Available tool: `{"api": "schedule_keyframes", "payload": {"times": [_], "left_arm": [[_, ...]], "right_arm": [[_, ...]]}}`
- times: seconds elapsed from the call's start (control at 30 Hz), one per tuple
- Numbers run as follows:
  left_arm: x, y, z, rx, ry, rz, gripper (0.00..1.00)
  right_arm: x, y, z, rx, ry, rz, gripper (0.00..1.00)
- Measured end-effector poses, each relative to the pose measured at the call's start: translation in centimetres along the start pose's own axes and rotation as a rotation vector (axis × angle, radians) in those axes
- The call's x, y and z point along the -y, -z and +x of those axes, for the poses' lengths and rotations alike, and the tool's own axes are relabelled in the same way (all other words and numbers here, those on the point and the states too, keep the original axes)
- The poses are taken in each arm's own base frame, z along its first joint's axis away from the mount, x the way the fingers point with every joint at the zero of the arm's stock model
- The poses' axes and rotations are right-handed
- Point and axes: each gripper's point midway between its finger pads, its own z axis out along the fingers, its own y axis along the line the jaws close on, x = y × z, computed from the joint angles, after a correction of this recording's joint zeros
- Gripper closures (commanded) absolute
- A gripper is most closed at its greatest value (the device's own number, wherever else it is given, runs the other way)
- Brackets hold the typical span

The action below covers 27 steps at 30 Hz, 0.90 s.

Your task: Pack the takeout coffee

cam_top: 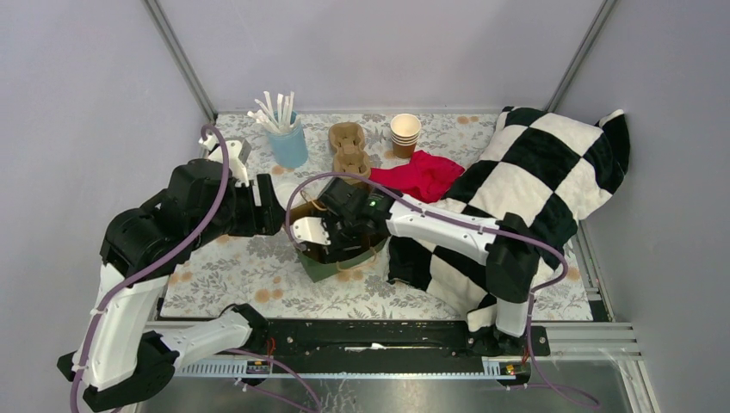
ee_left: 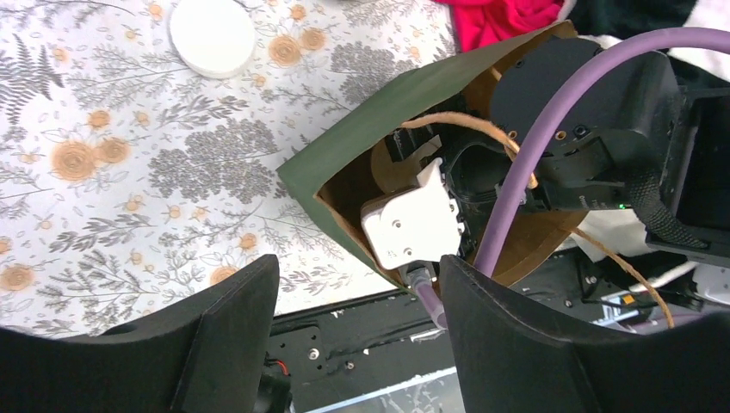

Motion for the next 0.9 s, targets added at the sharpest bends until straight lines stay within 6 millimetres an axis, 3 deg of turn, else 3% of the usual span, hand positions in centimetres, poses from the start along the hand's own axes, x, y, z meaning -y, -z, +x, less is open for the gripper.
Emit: {"api": "schedule_keyframes", "payload": {"times": [0.17, 0.3, 0.6, 0.77, 0.9], "left_arm": [[-0.9, -0.1, -0.1, 0.01, -0.036, -0.043, 0.28], [-1.4, -0.1, 0.2, 0.001, -0.044, -0.066, 0.28], [-1.5, -0.5, 0.3, -0.006, -0.042, -0.072, 0.27], [-0.9, -1.2, 0.1, -0.005, -0.039, -0.055, 0.27], [-0.4, -1.7, 0.0, -0.007, -0.026, -0.042, 0.27]], "right_arm": [[1.7, -2.5, -1.2, 0.032, 0.015, 0.038, 0.47], [1.4, -5.7, 1.4, -0.042, -0.009, 0.02, 0.47], [1.6, -5.2, 1.2, -0.051, -0.056, 0.042, 0.45], [1.5, -3.7, 1.3, -0.089, -0.134, 0.033, 0.44], [1.0, -3.3, 1.5, -0.089, -0.183, 0.032, 0.25]]}}
